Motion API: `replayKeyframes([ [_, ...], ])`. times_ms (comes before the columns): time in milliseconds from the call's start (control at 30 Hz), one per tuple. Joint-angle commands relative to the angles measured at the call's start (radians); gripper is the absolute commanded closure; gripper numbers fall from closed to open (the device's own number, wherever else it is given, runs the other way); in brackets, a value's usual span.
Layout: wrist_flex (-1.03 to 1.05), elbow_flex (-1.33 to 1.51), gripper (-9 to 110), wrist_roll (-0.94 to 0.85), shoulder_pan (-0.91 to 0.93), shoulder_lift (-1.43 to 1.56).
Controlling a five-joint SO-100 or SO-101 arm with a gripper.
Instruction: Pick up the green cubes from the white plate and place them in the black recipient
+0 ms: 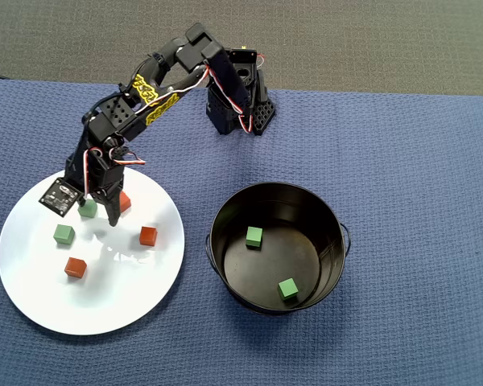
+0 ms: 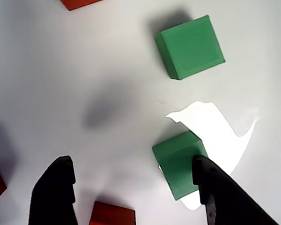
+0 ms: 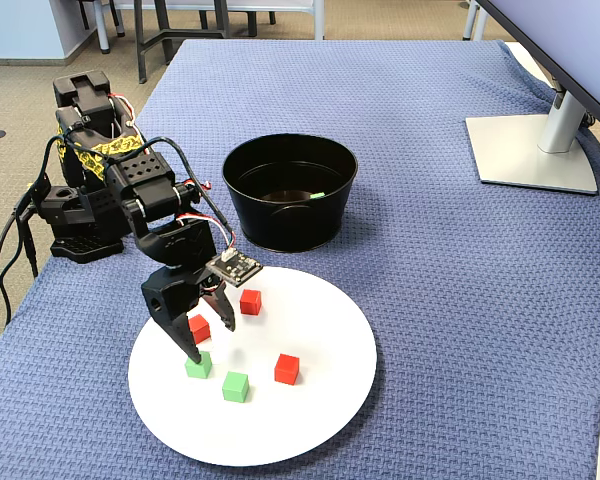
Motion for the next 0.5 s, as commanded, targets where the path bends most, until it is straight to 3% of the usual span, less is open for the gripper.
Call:
replayKeyframes([
  [0,-0.02,0.002,76,0.018,-0.026,0.066],
  [467,0.038,-0.097,75,0.037,-0.009,0.081],
])
